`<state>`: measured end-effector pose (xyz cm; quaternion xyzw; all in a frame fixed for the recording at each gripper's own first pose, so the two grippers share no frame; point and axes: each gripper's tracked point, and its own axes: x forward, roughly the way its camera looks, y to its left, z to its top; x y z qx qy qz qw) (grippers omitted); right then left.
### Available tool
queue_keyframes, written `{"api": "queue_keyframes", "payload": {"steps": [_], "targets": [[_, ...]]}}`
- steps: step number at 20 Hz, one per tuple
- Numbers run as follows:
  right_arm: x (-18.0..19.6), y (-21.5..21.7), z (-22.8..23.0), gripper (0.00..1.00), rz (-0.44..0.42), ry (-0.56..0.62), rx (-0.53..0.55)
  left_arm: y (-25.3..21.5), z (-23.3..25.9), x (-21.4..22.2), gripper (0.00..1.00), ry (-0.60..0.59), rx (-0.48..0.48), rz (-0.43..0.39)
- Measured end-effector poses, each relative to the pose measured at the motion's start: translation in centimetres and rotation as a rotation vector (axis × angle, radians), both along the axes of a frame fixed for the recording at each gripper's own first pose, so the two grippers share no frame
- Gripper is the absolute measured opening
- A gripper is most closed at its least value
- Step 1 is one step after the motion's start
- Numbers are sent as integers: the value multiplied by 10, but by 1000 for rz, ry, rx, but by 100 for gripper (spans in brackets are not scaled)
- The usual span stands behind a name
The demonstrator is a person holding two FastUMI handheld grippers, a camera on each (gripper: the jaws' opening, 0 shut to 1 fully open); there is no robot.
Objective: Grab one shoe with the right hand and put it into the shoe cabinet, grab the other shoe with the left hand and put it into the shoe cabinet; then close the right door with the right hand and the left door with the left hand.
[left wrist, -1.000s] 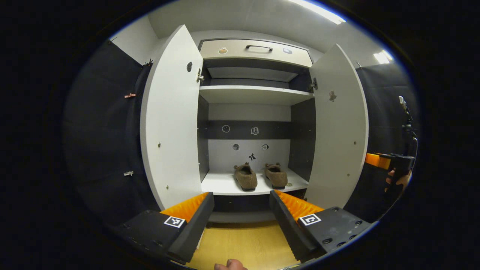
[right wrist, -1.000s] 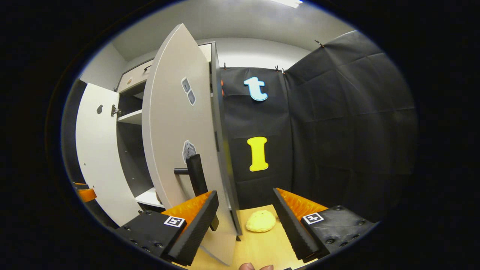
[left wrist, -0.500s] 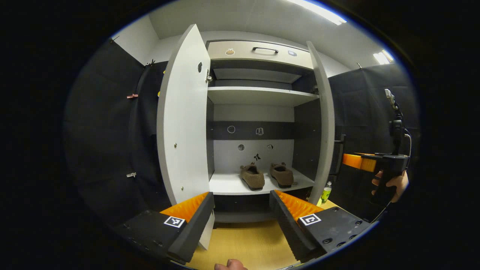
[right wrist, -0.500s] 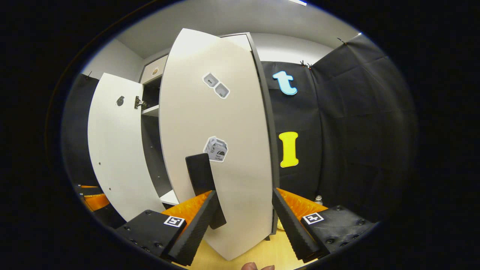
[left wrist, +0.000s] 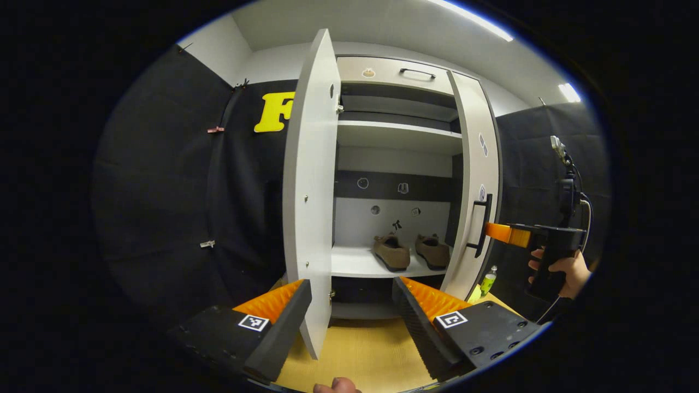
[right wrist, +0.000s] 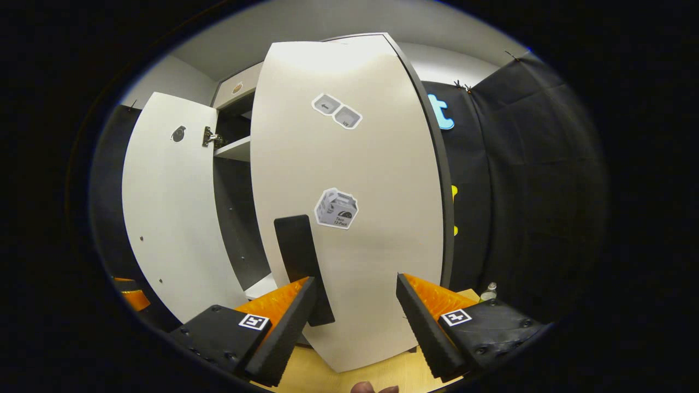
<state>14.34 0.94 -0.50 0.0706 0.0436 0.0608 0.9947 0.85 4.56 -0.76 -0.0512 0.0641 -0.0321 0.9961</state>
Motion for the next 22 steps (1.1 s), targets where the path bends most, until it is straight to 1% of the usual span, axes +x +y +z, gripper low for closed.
{"api": "queue_keyframes", "payload": {"steps": [2, 5, 10, 15, 18, 22], "targets": [[8, 6, -1, 98, -1, -2, -4, 6, 1, -1, 94, -4, -18, 4], [19, 13, -2, 98, -10, -8, -11, 20, 5, -2, 91, -14, -9, 15], [38, 23, -4, 98, -11, -1, 4, 34, 17, -5, 91, -36, -42, 12], [53, 29, -4, 98, -29, -13, -23, 67, 23, -2, 91, -53, 4, 68], [58, 30, -5, 98, -36, 0, -16, 100, 27, 6, 91, -63, 44, 121], [53, 30, -2, 98, -48, 18, -1, 136, 32, 23, 91, -91, 92, 165]]}}
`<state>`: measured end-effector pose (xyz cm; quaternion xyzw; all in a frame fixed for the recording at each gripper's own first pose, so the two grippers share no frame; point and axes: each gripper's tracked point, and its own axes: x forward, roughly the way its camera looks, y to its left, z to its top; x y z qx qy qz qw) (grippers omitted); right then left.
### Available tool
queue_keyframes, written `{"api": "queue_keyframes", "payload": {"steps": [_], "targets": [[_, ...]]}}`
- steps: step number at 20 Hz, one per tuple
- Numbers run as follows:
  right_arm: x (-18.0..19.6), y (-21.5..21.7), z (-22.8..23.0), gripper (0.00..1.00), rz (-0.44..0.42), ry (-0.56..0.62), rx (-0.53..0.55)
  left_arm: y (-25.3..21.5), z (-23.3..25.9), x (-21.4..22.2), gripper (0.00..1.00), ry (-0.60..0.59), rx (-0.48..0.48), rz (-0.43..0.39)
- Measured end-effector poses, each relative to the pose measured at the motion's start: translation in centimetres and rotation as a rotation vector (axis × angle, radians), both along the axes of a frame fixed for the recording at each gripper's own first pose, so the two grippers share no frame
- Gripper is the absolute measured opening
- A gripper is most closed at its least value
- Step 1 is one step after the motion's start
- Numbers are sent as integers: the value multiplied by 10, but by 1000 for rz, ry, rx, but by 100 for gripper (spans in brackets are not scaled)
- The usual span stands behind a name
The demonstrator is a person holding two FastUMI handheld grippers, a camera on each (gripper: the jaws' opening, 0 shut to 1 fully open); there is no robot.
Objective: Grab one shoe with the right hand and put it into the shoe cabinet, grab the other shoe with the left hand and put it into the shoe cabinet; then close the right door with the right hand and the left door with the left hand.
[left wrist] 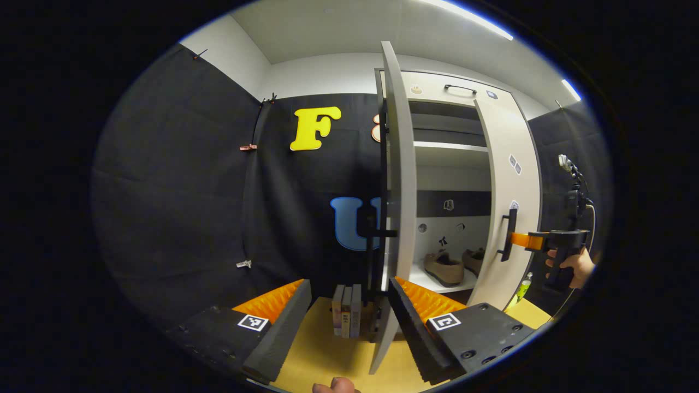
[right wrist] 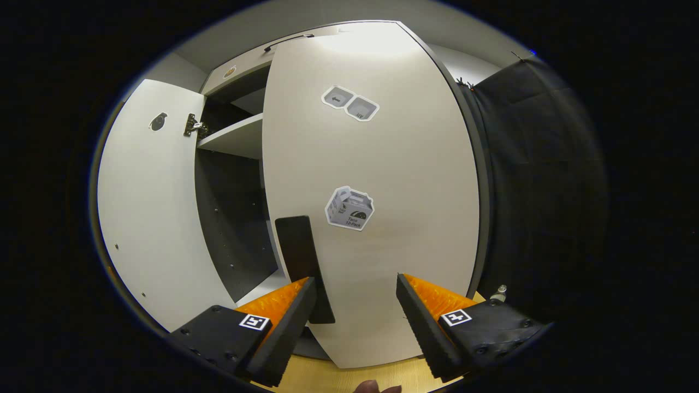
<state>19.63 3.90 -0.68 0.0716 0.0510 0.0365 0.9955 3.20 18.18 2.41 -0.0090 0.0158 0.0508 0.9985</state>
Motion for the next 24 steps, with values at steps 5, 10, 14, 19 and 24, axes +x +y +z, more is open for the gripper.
{"api": "queue_keyframes", "payload": {"steps": [5, 10, 14, 19, 24], "targets": [[-33, -2, 12, 98, 14, -21, 5, 24, 0, 37, 91, -21, 15, 9], [-60, -8, 13, 98, 22, -24, -45, 22, -8, 49, 91, -15, 41, 4], [-75, -15, 13, 98, 18, -26, -64, 9, -10, 47, 90, -22, 49, -2], [-86, -26, 13, 98, 19, -18, -57, -24, -11, 42, 90, -20, -6, -58], [-90, -38, 18, 98, 13, -19, -28, -54, -8, 47, 90, -22, 12, -54]]}}
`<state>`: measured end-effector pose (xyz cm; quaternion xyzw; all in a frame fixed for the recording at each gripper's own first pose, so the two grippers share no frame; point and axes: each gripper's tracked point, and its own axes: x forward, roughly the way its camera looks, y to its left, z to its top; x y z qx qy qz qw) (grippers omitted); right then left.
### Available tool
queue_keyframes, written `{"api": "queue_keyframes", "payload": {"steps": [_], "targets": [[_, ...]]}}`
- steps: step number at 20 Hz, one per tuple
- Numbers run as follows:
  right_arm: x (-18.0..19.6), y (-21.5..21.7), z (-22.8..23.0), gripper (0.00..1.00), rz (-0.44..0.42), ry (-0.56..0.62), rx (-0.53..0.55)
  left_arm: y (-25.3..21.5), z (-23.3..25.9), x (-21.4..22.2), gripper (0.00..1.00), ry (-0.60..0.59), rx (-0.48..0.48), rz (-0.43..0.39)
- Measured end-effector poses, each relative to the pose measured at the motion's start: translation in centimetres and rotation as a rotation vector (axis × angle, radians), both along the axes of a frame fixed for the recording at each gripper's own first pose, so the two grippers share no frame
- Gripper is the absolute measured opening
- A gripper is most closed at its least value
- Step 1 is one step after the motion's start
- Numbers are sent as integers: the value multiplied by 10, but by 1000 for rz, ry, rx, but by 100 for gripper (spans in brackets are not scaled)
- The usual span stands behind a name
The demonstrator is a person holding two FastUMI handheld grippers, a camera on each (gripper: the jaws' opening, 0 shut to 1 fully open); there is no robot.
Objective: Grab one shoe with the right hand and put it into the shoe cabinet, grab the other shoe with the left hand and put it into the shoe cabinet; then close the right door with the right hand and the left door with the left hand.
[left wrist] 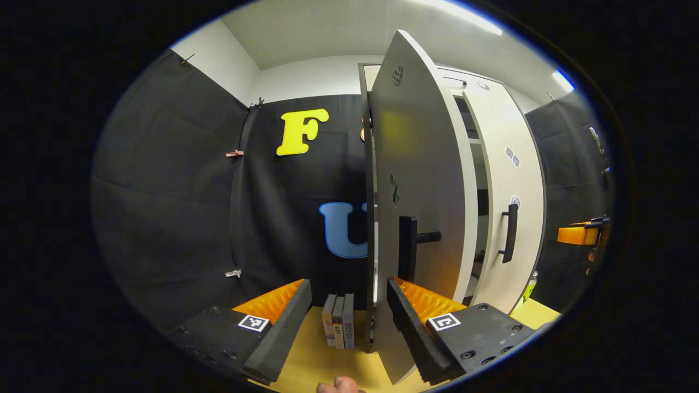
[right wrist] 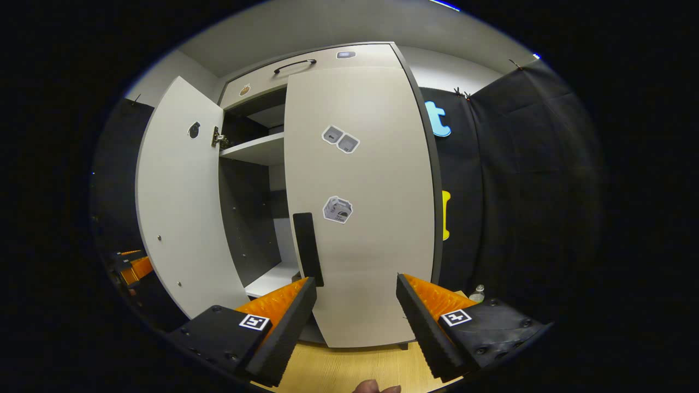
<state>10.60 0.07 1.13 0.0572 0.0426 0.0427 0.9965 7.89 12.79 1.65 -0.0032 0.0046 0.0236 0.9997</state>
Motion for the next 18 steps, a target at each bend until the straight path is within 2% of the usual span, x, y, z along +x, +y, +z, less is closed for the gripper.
{"api": "queue_keyframes", "payload": {"steps": [8, 14, 18], "targets": [[-14, -12, -4, 98, 25, 16, 8, -70, 2, 13, 90, 19, -11, -67], [-17, -33, -4, 98, -5, 18, 14, -129, 8, 41, 91, 9, -5, -134], [-19, -40, 0, 98, -17, 11, 25, -144, 7, 56, 91, 4, -11, -134]]}}
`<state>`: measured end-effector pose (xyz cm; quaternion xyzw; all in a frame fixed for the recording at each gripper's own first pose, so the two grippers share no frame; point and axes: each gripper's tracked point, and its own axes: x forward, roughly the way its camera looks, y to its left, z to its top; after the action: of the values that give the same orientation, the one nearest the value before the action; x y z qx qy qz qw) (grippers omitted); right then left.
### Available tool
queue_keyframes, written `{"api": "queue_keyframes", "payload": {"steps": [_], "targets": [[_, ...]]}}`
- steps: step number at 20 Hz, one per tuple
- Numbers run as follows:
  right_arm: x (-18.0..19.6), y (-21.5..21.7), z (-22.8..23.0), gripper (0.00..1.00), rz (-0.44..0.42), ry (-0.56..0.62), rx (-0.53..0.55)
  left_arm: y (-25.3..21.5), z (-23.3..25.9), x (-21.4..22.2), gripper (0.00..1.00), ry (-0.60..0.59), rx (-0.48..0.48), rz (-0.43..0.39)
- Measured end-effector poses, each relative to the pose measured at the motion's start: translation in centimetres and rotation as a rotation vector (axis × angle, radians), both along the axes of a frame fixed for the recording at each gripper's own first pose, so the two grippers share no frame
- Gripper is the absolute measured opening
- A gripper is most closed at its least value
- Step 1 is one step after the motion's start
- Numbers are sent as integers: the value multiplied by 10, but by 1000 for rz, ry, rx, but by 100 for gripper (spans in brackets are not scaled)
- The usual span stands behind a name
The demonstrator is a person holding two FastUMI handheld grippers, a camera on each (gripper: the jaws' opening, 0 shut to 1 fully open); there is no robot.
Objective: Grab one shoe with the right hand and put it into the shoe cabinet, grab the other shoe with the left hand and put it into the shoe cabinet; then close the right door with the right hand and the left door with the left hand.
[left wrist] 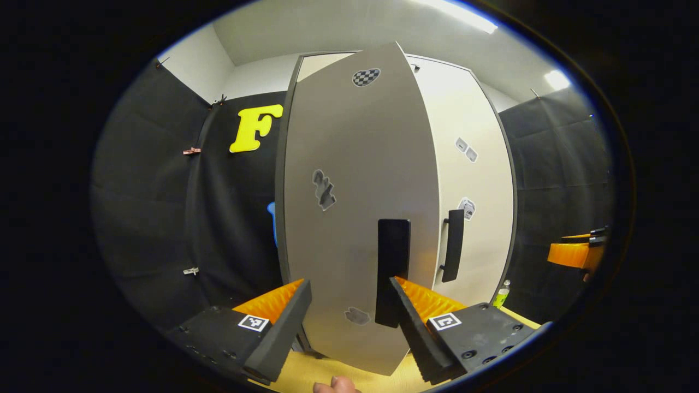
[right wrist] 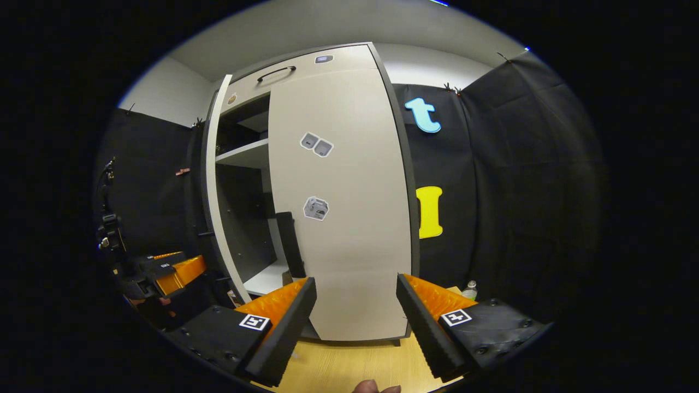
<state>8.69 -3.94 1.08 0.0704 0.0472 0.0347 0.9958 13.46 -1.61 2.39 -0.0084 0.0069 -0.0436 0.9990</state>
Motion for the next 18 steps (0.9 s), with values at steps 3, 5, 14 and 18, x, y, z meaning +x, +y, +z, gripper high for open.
{"api": "queue_keyframes", "payload": {"steps": [3, 5, 14, 18], "targets": [[0, -1, 1, 98, 3, 0, -7, -9, -1, 9, 91, 10, -26, -4], [0, 0, 1, 98, 7, -1, -7, -16, 0, 18, 91, 12, -40, -3], [2, 7, 2, 98, 30, -5, -18, -26, -5, 48, 91, 29, -90, 24], [5, 10, 2, 98, 36, -4, -19, -33, -5, 57, 97, 21, -57, 17]]}}
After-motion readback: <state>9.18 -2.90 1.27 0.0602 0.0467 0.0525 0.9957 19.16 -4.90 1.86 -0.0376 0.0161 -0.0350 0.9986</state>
